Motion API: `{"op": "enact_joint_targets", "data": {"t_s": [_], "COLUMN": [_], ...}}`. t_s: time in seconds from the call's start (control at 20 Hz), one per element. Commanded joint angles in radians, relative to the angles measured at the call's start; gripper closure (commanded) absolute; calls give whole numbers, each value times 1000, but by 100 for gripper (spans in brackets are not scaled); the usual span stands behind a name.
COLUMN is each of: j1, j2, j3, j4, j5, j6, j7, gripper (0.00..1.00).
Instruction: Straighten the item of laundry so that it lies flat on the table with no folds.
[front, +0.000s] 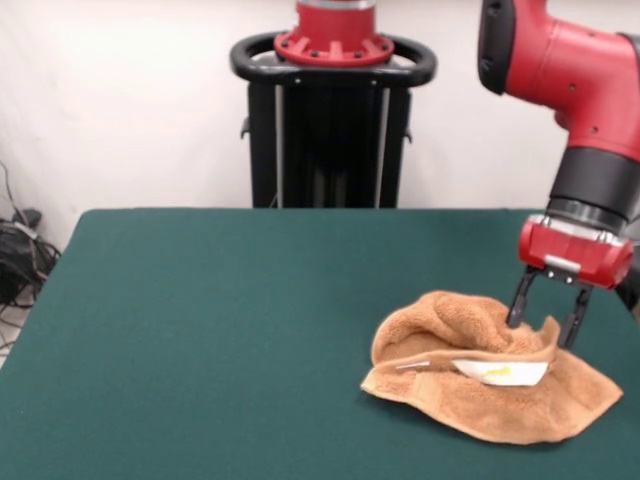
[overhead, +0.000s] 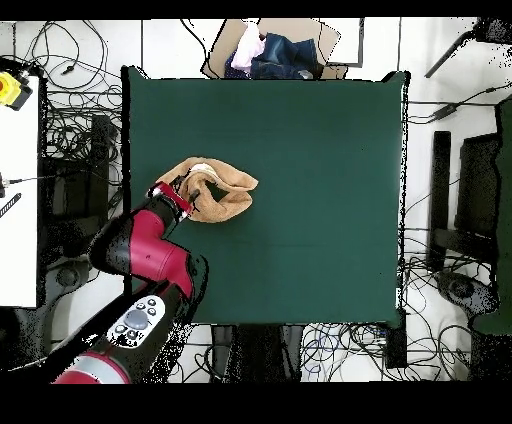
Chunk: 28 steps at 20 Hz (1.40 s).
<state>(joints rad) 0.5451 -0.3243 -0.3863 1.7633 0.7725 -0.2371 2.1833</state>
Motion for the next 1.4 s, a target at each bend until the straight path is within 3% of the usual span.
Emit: {"op": "enact_joint_targets", "data": {"t_s": [0.05,0.65,1.1,1.4], "j1": [34,182,181,151], "j2": [25,175,165,152], "j3": [33,-143,-161,-122], "j4": [-53,-137,-139,-131], "j5": [119,376,329,290], "j6": [39,190,220,170], "j7": [181,127,159,158], "gripper": [0,0,0,0]}}
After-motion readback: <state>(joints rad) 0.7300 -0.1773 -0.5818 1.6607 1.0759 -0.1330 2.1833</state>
